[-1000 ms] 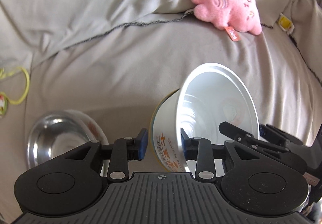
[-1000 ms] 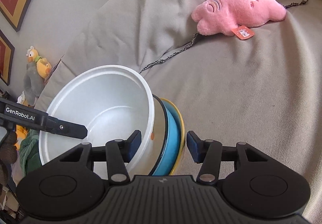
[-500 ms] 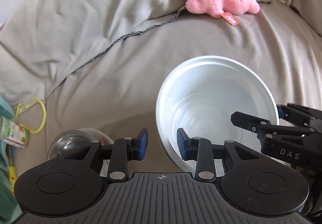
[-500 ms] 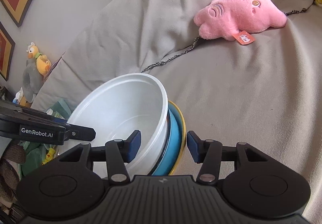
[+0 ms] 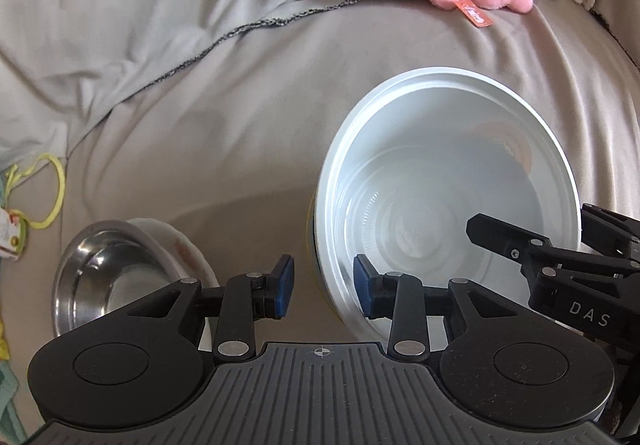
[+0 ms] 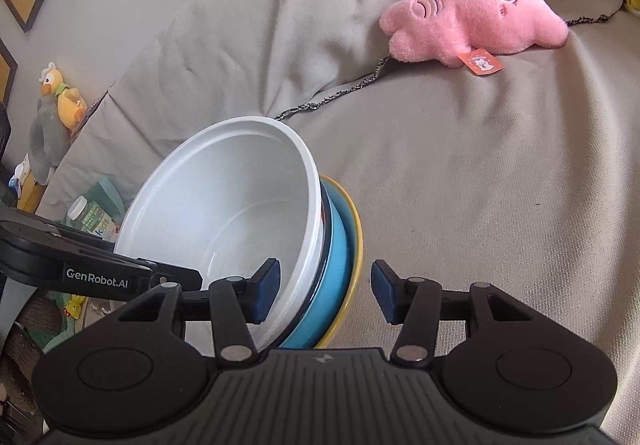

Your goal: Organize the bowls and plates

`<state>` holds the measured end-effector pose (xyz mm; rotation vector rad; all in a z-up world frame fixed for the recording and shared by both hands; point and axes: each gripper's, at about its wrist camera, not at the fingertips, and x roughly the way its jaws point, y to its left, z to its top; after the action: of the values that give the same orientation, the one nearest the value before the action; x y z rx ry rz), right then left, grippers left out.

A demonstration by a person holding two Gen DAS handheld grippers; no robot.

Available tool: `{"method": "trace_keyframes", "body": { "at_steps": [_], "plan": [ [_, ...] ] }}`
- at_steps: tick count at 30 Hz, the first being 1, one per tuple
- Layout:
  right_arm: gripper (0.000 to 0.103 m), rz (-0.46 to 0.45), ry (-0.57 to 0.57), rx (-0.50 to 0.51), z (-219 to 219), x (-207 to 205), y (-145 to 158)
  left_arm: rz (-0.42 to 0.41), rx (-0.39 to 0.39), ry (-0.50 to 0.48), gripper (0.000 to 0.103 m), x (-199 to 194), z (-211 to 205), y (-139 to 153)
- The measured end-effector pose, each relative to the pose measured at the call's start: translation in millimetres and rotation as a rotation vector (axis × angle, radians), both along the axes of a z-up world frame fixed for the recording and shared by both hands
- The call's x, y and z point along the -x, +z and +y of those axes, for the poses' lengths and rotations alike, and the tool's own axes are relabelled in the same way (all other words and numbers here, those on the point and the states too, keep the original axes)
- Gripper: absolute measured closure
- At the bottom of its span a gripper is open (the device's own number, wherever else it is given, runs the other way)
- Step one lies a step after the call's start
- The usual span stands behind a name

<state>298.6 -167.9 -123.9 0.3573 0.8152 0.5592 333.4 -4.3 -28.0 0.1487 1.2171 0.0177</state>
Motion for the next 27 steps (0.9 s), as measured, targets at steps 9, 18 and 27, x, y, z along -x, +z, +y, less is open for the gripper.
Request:
{"method": "trace_keyframes", "body": {
  "at_steps": [9,18,27],
  "plan": [
    [0.052,-0.002,0.011,-0.003,4,1,-1,-0.025,0.111,0.033,0.067,-3,2,7],
    [0.052,0.028,-0.02,-0.086,-13,-6,-1,-0.011,0.087,0.042,0.067,-4,3,1],
    [0.056,0.075,-0.041,-0.043,-13,-15,-10,0.015,0.134,0.055,0.066,-2,-1,5]
  ]
}}
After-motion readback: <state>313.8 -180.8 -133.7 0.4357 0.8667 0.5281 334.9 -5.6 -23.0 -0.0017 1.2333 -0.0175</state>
